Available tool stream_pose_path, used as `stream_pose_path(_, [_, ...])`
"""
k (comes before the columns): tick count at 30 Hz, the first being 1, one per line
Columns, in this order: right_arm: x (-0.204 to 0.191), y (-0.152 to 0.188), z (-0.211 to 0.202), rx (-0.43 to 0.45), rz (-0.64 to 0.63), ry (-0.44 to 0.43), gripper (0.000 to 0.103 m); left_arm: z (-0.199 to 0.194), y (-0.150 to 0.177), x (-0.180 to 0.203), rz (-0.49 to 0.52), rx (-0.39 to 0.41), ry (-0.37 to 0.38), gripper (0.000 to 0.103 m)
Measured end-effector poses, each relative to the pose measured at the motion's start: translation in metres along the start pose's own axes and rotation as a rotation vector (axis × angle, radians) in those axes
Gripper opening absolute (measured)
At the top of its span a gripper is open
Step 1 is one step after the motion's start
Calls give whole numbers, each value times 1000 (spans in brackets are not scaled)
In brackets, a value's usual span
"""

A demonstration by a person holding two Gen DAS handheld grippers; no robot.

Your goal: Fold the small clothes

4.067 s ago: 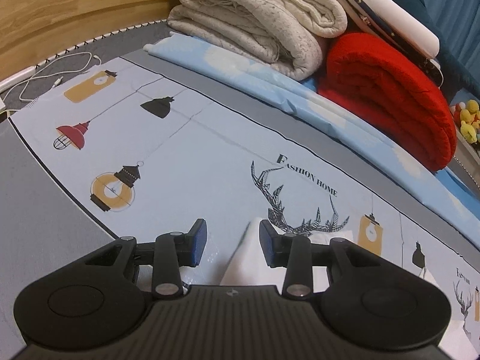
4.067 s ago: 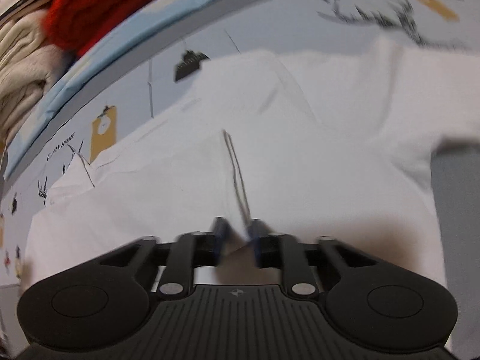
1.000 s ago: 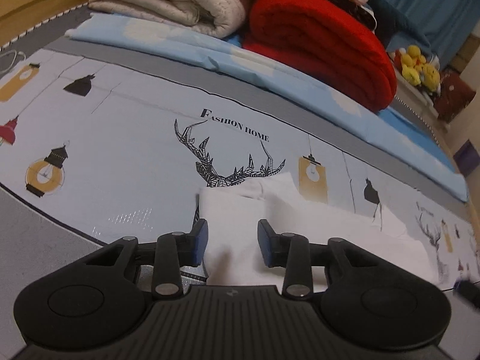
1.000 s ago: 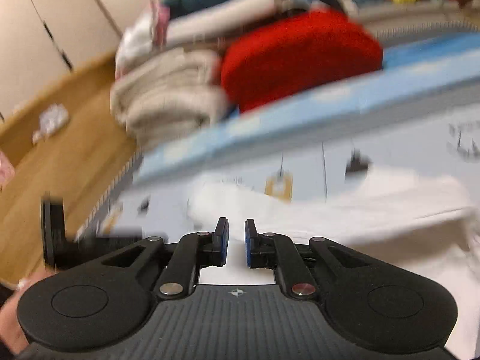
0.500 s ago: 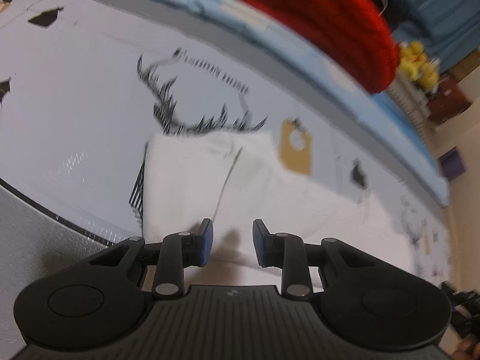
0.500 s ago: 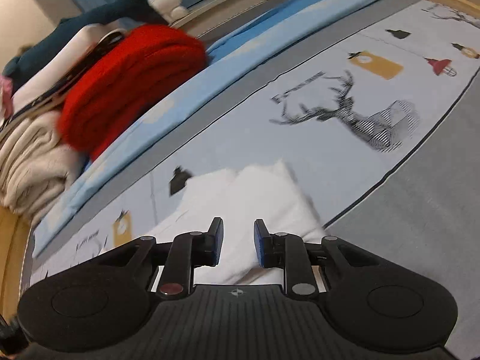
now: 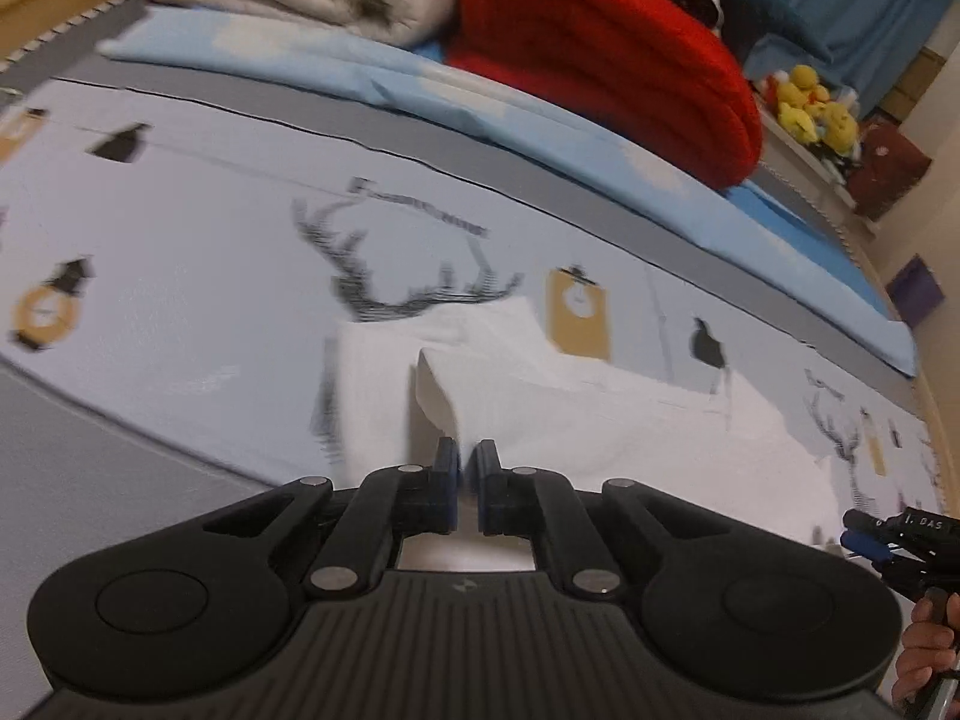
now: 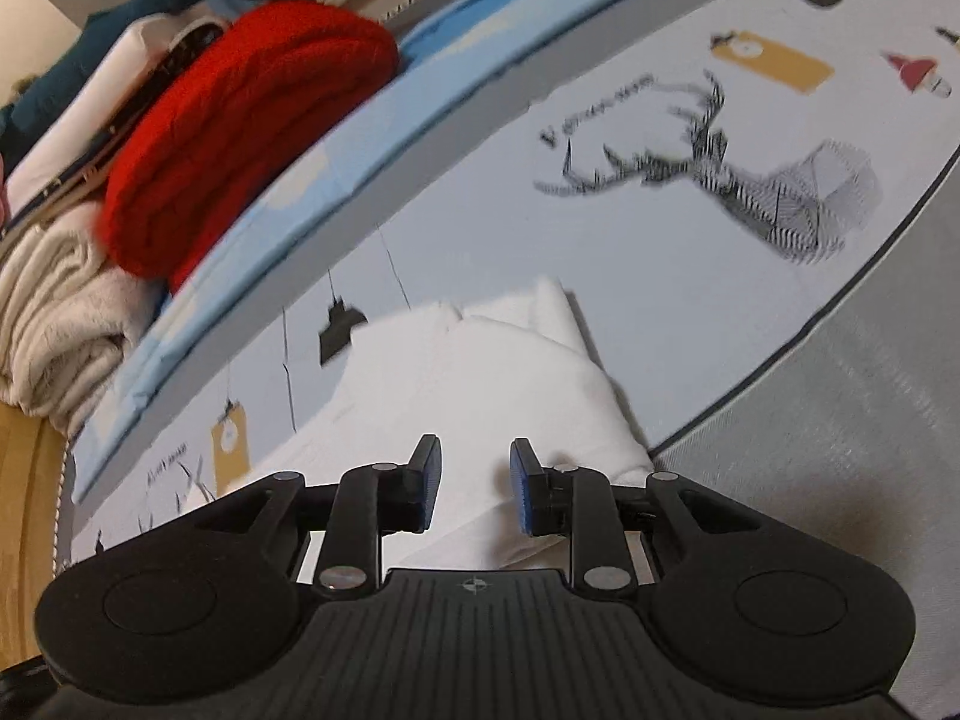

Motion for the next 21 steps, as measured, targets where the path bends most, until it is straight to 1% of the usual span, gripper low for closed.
stream_pose_path(1, [5,3,4,-27,13,9,26,0,3,-7,-13,-14,-16,6])
stream_pose_path(3, [20,11,10,-87,50,81,18,9,5,-21,-52,-79,-13,7])
stream_pose_path(4, [26,14,9,-107,66,115,4,12,5,-27,-71,-105,-11,7])
stream_pose_path(5, [29,16,5,-115,82,147,4,14,6,-30,-66,-119,-41,7])
stream_pose_path(6, [29,17,-2,-105,87,196,11,13,6,-31,-43,-108,-68,8])
stream_pose_path(7, [26,18,-12,-70,74,229,12,9,5,-31,-25,-84,-75,8])
stream_pose_path(8, [20,17,-21,-24,49,218,12,5,3,-30,-14,-59,-60,8])
stream_pose_path(9, [12,15,-27,17,18,195,12,3,1,-27,-2,-37,-21,9])
stream_pose_path(10, [5,12,-32,57,-14,166,14,3,1,-23,12,-27,9,10])
stream_pose_path(11, [-3,9,-34,105,-49,127,21,8,2,-18,38,-28,34,12])
stream_pose_path(12, [-7,7,-32,131,-74,101,26,16,4,-16,56,-44,38,12])
stream_pose_path(13, [-9,5,-26,136,-97,89,33,27,7,-15,64,-77,33,12])
stream_pose_path(14, [-7,5,-15,102,-107,104,35,42,12,-17,65,-134,20,13])
stream_pose_path(15, [0,6,-5,48,-92,144,35,58,20,-21,65,-205,-5,11])
stream_pose_path(16, [8,10,6,-12,-60,217,35,63,24,-24,68,-219,-8,11])
stream_pose_path(17, [16,12,10,-40,-26,250,35,60,21,-23,71,-200,-5,12])
stream_pose_path(18, [19,13,9,-27,6,225,35,54,18,-21,75,-186,2,14])
stream_pose_path(19, [19,12,7,-17,9,218,35,47,15,-19,88,-145,23,17])
stream_pose_path(20, [16,11,6,-9,-19,221,35,43,12,-18,114,-96,41,23])
stream_pose_path(21, [14,11,7,-9,-54,230,35,45,14,-17,137,-93,30,25])
Point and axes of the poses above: each gripper's, at about its wrist camera, not at the fingertips, and z roughly the way its jaws point, x to its right, y to its underside, the point moved 2 cm from there along z, roughly the way its jaws point, and after that the axes turned 4 degrees about -x, right-handed, at the moved point
